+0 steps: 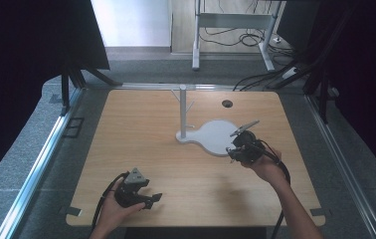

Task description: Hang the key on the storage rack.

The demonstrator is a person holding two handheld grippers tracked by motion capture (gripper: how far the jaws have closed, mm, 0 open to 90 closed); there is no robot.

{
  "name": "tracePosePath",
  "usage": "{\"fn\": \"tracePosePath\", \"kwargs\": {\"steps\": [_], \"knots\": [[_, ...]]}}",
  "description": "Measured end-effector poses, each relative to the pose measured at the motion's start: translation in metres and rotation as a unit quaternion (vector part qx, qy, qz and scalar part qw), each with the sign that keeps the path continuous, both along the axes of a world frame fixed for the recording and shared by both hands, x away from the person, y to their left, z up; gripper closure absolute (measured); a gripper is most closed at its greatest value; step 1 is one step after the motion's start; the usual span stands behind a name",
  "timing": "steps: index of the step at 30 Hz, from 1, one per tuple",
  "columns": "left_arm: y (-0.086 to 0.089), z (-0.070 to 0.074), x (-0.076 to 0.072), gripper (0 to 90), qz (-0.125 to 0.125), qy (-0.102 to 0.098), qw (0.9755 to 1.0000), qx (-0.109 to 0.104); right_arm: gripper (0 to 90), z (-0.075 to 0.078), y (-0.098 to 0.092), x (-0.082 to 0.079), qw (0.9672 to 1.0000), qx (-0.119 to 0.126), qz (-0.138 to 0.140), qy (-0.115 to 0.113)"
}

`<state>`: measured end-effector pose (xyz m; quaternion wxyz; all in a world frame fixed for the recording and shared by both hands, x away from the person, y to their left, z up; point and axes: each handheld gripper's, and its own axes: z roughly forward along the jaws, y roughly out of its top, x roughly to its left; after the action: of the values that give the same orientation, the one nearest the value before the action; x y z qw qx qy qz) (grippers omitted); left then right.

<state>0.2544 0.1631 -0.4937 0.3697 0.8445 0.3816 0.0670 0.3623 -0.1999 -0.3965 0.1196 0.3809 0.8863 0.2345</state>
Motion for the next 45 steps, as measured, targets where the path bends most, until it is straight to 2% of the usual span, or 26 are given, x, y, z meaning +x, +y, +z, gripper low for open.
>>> {"fn": "tracePosePath", "kwargs": {"steps": [9,18,33,37,45], "knots": [[0.0,0.0,0.0,27.5,0.001,0.001,1.0,-0.002,84.8,0.01,0.009,0.006,0.9999,0.007,0.005,-0.011],[0.001,0.001,0.0,27.5,0.0,0.0,1.0,-0.003,84.8,0.011,0.019,0.016,0.9998,0.007,0.009,-0.013],[-0.003,-0.001,0.0,27.5,-0.004,0.001,1.0,0.001,84.8,0.011,0.025,0.037,0.9999,0.011,-0.005,-0.012],[-0.004,-0.001,0.0,27.5,-0.006,0.001,1.0,0.003,84.8,0.014,0.027,0.043,0.9998,0.01,-0.007,-0.018],[-0.007,-0.002,-0.001,27.5,-0.011,0.003,0.9999,0.004,84.8,0.016,0.029,0.052,0.9994,0.024,-0.013,-0.021]]}}
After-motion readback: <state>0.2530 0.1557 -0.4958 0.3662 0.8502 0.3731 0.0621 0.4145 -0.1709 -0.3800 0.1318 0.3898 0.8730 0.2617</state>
